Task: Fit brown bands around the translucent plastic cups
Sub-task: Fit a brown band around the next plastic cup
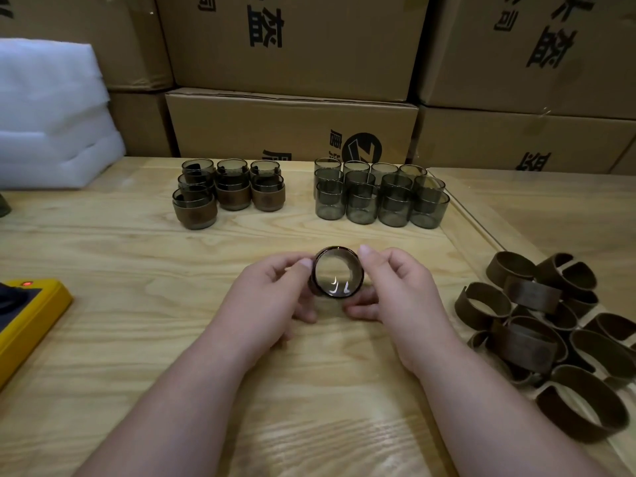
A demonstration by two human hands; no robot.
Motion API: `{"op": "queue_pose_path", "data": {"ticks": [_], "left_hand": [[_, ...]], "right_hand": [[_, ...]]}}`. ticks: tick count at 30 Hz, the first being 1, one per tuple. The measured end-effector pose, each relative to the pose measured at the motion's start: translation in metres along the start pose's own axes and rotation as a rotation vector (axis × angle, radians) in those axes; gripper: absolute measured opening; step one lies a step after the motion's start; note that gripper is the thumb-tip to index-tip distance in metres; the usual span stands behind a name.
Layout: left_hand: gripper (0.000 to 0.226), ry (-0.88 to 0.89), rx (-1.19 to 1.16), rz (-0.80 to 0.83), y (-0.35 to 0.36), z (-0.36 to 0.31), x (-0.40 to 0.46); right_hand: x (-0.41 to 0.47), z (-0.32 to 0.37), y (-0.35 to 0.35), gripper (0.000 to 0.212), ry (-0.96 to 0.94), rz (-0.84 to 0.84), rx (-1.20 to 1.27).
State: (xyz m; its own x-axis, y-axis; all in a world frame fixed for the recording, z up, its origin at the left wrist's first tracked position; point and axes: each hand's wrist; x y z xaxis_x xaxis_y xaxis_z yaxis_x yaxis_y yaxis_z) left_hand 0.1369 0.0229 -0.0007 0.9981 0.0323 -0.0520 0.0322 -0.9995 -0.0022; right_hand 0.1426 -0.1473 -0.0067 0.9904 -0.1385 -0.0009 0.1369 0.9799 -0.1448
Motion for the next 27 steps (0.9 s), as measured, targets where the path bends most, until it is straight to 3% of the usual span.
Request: {"op": "queue_pose_path", "data": {"ticks": [3, 8, 11, 15, 17, 22, 27], "left_hand": [[0.022, 0.135, 0.012, 0.022, 0.001, 0.001, -0.002], [0.044, 0.214, -0.048, 0.049, 0.002, 0.004, 0.002], [0.047, 0.237, -0.034, 0.045, 0.002, 0.009, 0.007], [0.050, 0.267, -0.043, 0.002, 0.001, 0.017, 0.016], [0.048, 0.263, -0.048, -0.028, 0.003, 0.018, 0.018], [0.034, 0.322, 0.028, -0.293, 0.005, 0.019, 0.021], [0.017, 0.330, -0.191, -0.540, -0.005, 0.017, 0.028]], "right_hand": [[-0.004, -0.002, 0.002, 0.036, -0.101, -0.030, -0.027], [0.004, -0.010, 0.002, 0.031, -0.188, -0.018, -0.012], [0.007, -0.014, 0.004, 0.049, -0.203, 0.076, -0.052], [0.012, -0.017, 0.011, 0.070, -0.277, 0.113, -0.339], [0.016, -0.016, 0.017, 0.068, -0.313, 0.077, -0.476], [0.032, -0.011, 0.040, 0.072, -0.366, 0.029, -0.697], [0.063, -0.004, 0.069, 0.083, -0.370, 0.067, -0.784]]}}
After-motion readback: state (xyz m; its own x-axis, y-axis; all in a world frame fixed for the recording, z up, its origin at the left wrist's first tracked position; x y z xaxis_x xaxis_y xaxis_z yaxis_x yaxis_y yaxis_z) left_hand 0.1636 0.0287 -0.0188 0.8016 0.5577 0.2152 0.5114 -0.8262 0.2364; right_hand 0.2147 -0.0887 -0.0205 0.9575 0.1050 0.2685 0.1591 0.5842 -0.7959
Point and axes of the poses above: each hand's wrist, its own x-axis towards the middle knuckle, its own y-axis out of the palm, z = x × y, and after that the axes turned 9 degrees about -x, right-handed
